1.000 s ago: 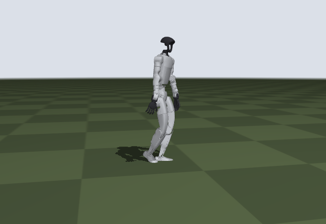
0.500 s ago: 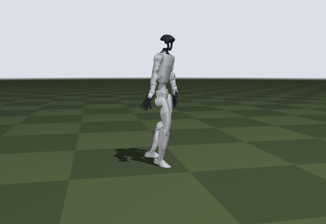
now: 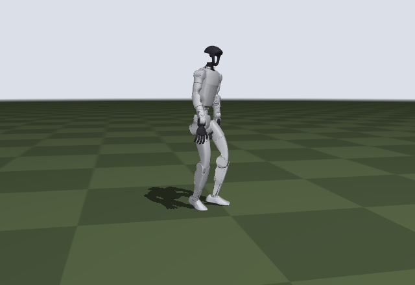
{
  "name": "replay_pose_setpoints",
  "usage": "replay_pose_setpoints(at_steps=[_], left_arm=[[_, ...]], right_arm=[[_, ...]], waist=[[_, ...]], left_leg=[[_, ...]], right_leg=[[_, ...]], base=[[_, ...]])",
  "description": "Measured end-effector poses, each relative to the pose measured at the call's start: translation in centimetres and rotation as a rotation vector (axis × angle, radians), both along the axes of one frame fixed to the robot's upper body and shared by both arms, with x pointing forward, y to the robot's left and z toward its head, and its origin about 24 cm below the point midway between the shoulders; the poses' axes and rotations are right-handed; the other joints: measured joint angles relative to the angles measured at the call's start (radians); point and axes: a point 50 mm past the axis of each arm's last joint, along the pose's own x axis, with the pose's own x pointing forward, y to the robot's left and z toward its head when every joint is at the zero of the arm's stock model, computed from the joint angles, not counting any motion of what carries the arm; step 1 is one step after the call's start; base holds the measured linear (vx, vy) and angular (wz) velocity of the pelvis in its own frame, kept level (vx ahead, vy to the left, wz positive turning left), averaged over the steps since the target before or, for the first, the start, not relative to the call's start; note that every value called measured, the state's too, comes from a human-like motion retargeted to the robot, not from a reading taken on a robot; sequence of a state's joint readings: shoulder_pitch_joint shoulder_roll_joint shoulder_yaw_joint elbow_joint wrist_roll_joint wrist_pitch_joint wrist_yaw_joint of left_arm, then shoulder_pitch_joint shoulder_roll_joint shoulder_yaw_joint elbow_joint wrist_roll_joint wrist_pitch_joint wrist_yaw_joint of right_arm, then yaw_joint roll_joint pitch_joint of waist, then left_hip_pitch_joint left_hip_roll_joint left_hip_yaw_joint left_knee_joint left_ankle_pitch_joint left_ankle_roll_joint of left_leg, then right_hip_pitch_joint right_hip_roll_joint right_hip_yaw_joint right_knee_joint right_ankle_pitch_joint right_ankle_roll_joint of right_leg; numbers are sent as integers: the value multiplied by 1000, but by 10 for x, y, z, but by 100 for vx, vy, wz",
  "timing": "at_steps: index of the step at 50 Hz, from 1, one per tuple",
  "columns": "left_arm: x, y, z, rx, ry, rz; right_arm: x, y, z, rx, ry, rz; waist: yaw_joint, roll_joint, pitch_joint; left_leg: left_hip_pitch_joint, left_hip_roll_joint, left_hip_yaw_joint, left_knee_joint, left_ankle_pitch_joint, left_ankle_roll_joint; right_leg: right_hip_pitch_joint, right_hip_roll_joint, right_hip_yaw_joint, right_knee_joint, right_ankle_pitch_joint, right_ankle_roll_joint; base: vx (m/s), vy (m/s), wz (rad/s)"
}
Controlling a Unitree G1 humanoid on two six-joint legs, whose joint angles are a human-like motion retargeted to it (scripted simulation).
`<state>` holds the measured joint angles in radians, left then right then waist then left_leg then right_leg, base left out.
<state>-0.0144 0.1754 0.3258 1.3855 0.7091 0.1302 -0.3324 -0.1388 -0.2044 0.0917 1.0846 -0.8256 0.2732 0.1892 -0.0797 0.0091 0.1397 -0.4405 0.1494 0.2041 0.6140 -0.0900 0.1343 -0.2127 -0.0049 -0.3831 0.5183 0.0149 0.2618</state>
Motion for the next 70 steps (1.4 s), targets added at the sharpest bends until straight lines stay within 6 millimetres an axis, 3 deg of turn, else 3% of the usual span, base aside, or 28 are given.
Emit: replay_pose_setpoints(at_steps=[2,3,10,15,17,23,30,31,35,38,42,46,48,52,55,58,60,63,65,70], left_arm=[[-4,-3,-1,52,32,-43],[-4,-4,-2,68,27,-58],[14,-3,0,79,-75,-54],[30,5,3,159,-105,-129],[33,3,3,162,-103,-157],[37,-1,3,134,-117,-176],[29,-8,0,102,-117,-162],[25,-8,0,97,-109,-158],[5,-8,-3,80,-58,-123],[-7,-17,-5,82,-18,-107],[-18,-20,-6,36,44,-106],[-4,-4,-2,87,-4,-189],[-1,3,-1,155,-32,-178],[-6,5,-1,194,-37,-120],[-8,-2,-3,144,-18,-98],[-13,-4,-3,125,-2,-80],[-16,-7,-4,125,5,-64],[-16,-14,-5,125,12,-20],[-12,-18,-6,121,3,4],[15,-22,-4,113,-99,-3]], right_arm=[[-21,-3,-9,-7,32,-80],[-35,-7,-13,-9,68,-132],[-117,-10,-28,53,344,-330],[-153,2,-31,111,465,-477],[-161,5,-31,125,495,-520],[-161,13,-33,168,524,-465],[-158,7,-32,124,501,-415],[-160,7,-32,129,510,-427],[-164,10,-31,152,546,-461],[-161,8,-31,153,533,-516],[-157,7,-31,172,492,-527],[-139,11,-32,177,436,-544],[-125,15,-33,190,400,-516],[-95,23,-32,218,318,-404],[-74,24,-30,224,239,-309],[-56,25,-25,235,173,-189],[-49,23,-22,225,127,-97],[-53,21,-22,181,82,-20],[-65,18,-25,147,91,-42],[-116,7,-33,94,290,-207]], waist=[[33,11,-20],[45,11,-32],[-5,32,-62],[-66,36,-50],[-105,28,-31],[-154,30,-18],[-130,-31,-34],[-121,-38,-36],[-120,-53,-58],[-145,-46,-58],[-112,-103,-46],[-25,-128,-3],[-23,-110,1],[-31,-87,-5],[-62,-88,-34],[-49,-60,-31],[-43,-43,-27],[-90,-50,-31],[-152,-38,-31],[-150,-37,-15]], left_leg=[[33,-5,-24,-50,4,-33],[57,4,38,-78,14,-14],[194,-11,62,-276,63,-52],[282,-66,68,-381,49,8],[334,-104,68,-430,50,27],[410,-89,172,-524,36,7],[550,-176,363,-614,-24,-22],[576,-190,391,-623,-38,-23],[647,-241,462,-618,-100,-2],[671,-246,561,-549,-133,54],[715,-210,665,-285,-80,128],[604,-40,509,191,-96,128],[479,-27,382,294,-102,128],[329,-53,234,227,-150,128],[251,-180,88,-14,-142,128],[239,-286,-277,-204,-81,-11],[257,-311,-425,-279,-4,-60],[289,-207,-109,-299,-57,21],[340,-207,-94,-360,-53,37],[395,-184,28,-427,-46,21]], right_leg=[[23,-12,-8,-19,23,0],[33,-24,-11,-31,39,0],[101,-11,20,-113,188,0],[75,-60,71,-32,279,0],[48,-90,99,57,271,-3],[-3,-80,-112,74,8,-118],[91,-54,-432,-200,-139,-168],[112,-41,-441,-242,-157,-207],[156,5,-335,-326,-228,-304],[148,-22,-235,-309,-199,-285],[261,-45,-107,-368,-222,-293],[327,3,79,-381,-254,-341],[315,32,121,-400,-224,-359],[277,38,200,-416,-169,-355],[212,-17,251,-406,-144,-313],[175,29,357,-370,-151,-305],[160,62,422,-350,-153,-295],[132,61,465,-326,-144,-276],[127,68,446,-328,-134,-265],[76,60,470,-291,-100,-195]], base=[[30,27,-36],[33,27,-22],[30,15,7],[22,29,-12],[16,14,-31],[10,-14,-113],[20,-13,-186],[36,-18,-208],[39,-9,-173],[34,3,-101],[52,-10,-216],[51,-39,-238],[-12,2,-145],[-16,27,-147],[-6,45,-128],[11,25,-218],[8,18,-228],[2,21,-147],[0,17,-82],[5,19,-181]])
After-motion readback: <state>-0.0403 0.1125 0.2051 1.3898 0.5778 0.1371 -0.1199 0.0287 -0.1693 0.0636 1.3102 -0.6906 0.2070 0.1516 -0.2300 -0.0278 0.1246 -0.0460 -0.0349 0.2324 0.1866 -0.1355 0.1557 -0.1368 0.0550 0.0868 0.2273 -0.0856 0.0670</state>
